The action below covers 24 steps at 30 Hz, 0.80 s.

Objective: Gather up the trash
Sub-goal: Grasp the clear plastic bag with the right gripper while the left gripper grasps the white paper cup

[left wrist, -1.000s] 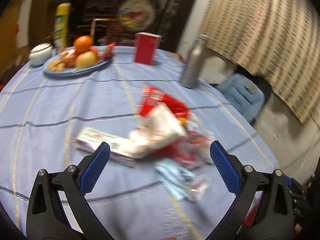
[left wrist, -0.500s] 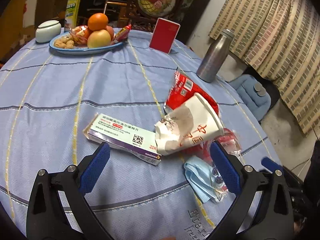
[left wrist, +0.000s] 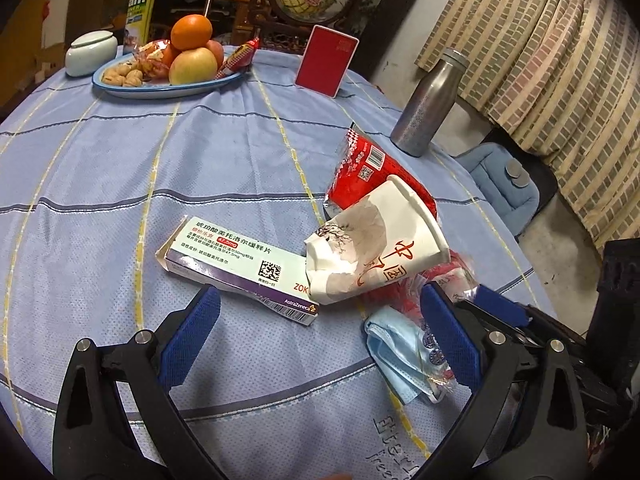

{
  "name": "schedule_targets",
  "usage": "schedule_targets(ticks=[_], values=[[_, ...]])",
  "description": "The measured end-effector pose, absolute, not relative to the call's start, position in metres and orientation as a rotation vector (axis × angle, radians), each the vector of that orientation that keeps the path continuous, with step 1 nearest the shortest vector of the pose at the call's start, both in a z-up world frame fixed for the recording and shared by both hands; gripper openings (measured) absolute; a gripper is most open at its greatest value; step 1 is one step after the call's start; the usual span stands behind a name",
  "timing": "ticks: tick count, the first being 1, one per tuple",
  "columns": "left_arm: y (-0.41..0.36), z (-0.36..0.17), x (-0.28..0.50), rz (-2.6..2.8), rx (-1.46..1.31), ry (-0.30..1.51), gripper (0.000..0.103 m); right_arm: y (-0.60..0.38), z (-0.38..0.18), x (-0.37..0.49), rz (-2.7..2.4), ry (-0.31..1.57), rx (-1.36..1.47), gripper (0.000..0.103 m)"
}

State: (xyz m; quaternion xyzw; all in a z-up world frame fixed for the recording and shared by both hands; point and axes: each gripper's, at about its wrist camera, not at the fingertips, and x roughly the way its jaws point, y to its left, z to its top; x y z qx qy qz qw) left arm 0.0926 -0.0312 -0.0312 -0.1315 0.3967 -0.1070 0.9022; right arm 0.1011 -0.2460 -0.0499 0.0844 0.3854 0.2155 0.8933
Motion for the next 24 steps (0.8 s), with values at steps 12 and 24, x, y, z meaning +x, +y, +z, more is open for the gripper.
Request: schedule_targets(ticks=[12,24], values=[[-0.060,-0.027,0.095,-0.222,-0.153,0.819,0.096,-0.307,-0.030,0.076,0.424,0.673,0.286,0.031],[-0.097,-0.025,0.126,-0.188,-0.056,0.850,0.074,-0.365,-0.016,0.060,0.399,0.570,0.388,0.031]])
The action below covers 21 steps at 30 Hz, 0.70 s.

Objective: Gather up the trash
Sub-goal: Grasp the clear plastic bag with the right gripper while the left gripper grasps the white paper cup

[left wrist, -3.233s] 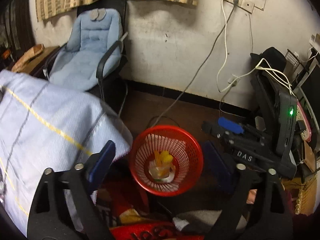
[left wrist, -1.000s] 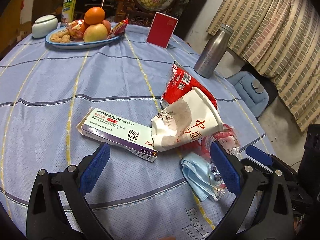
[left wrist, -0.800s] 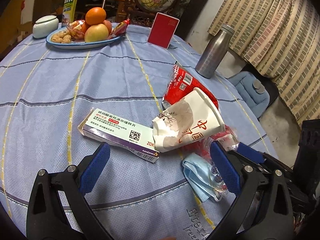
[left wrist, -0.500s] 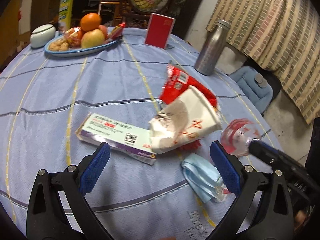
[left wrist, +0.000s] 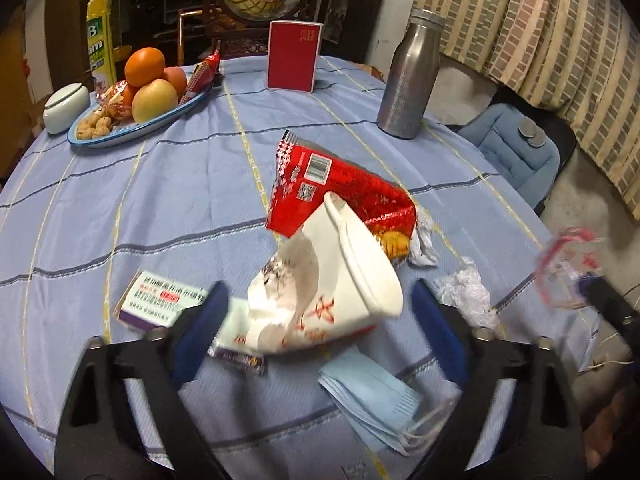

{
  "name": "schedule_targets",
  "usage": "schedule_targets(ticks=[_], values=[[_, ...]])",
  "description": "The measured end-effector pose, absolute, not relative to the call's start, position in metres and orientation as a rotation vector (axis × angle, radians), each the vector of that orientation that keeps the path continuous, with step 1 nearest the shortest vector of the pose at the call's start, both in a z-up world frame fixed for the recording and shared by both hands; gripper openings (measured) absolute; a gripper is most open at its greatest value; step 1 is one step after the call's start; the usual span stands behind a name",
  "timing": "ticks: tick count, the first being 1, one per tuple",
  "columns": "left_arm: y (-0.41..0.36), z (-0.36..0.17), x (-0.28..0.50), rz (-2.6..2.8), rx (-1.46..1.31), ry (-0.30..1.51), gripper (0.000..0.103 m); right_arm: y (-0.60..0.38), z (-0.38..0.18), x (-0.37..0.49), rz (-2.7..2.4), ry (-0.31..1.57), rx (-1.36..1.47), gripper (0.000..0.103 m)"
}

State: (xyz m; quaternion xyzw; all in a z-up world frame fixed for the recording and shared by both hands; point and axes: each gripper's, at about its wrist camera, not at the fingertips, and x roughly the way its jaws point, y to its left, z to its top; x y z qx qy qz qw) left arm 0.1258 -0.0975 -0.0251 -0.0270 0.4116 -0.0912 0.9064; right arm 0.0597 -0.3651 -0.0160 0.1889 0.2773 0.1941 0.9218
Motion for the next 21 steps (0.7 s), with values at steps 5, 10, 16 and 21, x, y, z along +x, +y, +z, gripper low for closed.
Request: schedule_targets(ticks=[5,10,16,21], values=[[-0.099,-0.027,0.126,-0.198,-0.039,0.841,0.049,-0.376,-0.012,0.055,0.384,0.550,0.405,0.031],[-0.086,-0.005,0.114,-0.267,-0.124,0.750,0.044,-0.380,-0.008,0.048,0.364,0.536,0.400,0.031],[-0.085,0.015,0.101,-0.324,-0.165,0.722,0.040,-0.393,-0.005,0.029,0.330,0.508,0.402,0.031],[-0.100,0.020,0.091,-0.321,-0.109,0.707,0.040,-0.406,-0.009,0.016,0.311,0.499,0.419,0.031]])
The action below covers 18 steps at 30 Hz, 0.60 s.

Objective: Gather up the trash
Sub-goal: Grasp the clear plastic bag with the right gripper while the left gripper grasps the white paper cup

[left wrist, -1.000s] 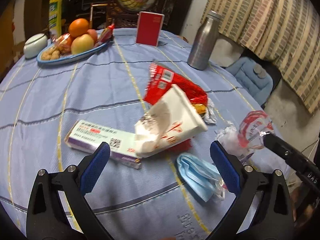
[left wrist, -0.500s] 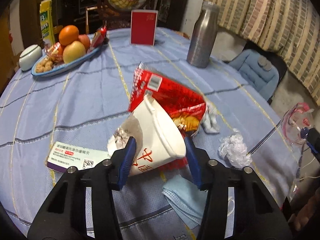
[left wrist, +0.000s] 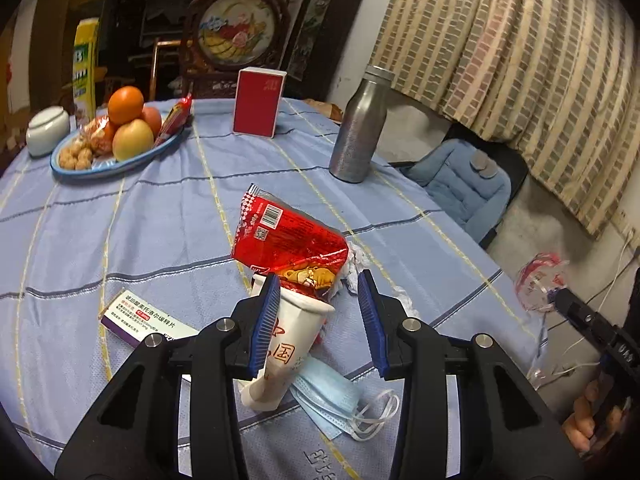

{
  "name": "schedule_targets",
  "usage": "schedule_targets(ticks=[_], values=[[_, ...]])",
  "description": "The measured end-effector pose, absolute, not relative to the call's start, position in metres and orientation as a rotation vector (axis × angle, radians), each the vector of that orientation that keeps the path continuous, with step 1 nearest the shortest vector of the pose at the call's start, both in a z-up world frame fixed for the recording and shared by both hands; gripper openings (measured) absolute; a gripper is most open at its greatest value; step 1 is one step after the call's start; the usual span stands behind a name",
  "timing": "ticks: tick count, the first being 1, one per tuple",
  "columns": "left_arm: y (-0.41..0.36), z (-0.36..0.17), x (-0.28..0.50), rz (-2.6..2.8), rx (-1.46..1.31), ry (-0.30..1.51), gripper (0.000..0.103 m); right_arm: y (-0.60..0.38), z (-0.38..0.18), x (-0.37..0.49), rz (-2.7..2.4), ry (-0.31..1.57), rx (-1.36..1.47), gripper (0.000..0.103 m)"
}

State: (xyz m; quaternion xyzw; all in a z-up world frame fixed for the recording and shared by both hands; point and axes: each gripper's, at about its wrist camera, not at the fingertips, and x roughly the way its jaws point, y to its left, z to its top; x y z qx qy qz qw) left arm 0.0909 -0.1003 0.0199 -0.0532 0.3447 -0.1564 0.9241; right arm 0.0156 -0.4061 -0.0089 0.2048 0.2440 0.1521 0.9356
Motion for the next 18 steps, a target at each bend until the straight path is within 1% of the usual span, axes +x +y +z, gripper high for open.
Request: schedule_targets(ticks=[1,2,3,5,7,8,9,10,11,12,14,18], values=[[-0.103,0.018,0.089,-0.313,-0.093,0.709,0.044,-0.409,-0.010,0.013,0.308,0.498,0.422,0.031],[-0.108,0.015,0.087,-0.297,-0.067,0.714,0.053,-0.411,-0.011,0.011,0.304,0.499,0.423,0.031],[-0.111,0.011,0.086,-0.274,-0.048,0.716,0.070,-0.413,-0.012,0.009,0.301,0.500,0.425,0.031],[-0.115,0.003,0.085,-0.218,-0.014,0.713,0.085,-0.417,-0.015,0.007,0.297,0.505,0.431,0.031],[-0.117,-0.009,0.091,-0.177,0.026,0.738,0.085,-0.420,-0.017,0.007,0.297,0.509,0.441,0.031],[-0.116,-0.014,0.096,-0.167,0.027,0.757,0.084,-0.421,-0.018,0.007,0.298,0.511,0.444,0.031],[-0.113,-0.019,0.101,-0.167,0.013,0.781,0.078,-0.422,-0.019,0.007,0.297,0.512,0.446,0.031],[-0.111,-0.023,0.104,-0.178,0.001,0.797,0.069,-0.422,-0.019,0.007,0.296,0.511,0.446,0.031],[-0.110,-0.025,0.107,-0.193,-0.008,0.816,0.045,-0.423,-0.019,0.006,0.294,0.510,0.446,0.031],[-0.108,-0.026,0.109,-0.216,-0.028,0.836,0.041,-0.425,-0.019,0.005,0.291,0.505,0.448,0.031],[-0.104,-0.019,0.105,-0.238,-0.061,0.820,0.038,-0.429,-0.017,0.003,0.285,0.494,0.455,0.031],[-0.107,0.009,0.091,-0.324,-0.104,0.755,0.038,-0.437,-0.014,-0.005,0.263,0.472,0.466,0.031]])
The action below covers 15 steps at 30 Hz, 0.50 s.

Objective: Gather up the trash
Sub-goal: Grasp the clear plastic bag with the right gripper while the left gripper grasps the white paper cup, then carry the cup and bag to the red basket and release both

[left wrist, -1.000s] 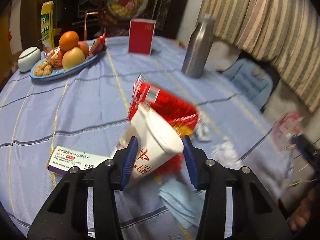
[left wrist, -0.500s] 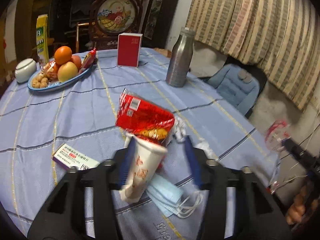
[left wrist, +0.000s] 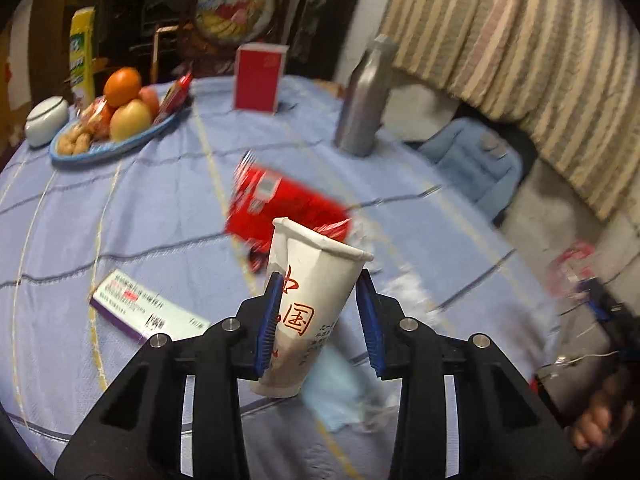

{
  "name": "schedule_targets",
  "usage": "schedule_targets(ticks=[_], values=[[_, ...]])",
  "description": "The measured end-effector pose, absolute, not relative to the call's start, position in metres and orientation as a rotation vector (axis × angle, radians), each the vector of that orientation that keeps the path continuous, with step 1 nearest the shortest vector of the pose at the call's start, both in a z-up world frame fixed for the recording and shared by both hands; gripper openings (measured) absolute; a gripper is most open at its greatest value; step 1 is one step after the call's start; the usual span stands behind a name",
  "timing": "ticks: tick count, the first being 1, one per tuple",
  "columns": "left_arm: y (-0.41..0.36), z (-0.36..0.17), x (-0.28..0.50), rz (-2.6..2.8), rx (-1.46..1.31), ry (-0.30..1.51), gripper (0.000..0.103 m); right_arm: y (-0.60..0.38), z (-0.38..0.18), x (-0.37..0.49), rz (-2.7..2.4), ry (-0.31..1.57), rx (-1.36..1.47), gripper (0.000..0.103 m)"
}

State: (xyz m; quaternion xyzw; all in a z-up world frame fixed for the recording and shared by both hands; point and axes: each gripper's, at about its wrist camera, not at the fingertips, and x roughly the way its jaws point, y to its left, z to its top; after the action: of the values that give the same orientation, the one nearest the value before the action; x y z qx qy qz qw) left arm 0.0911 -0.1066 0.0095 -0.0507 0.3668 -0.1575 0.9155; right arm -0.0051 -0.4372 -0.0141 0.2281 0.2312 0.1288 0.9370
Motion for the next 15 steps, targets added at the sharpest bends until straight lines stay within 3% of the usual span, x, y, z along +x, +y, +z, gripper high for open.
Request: schedule_targets(ticks=[7,15], values=[[-0.146,0.040,0.074,-0.451,-0.081,0.707,0.038,-0.460,-0.014,-0.025,0.216,0.446,0.479,0.031],[-0.225,0.034,0.057,-0.627,-0.017,0.728,0.038,-0.507,-0.030,-0.073,0.074,0.451,0.492,0.031]])
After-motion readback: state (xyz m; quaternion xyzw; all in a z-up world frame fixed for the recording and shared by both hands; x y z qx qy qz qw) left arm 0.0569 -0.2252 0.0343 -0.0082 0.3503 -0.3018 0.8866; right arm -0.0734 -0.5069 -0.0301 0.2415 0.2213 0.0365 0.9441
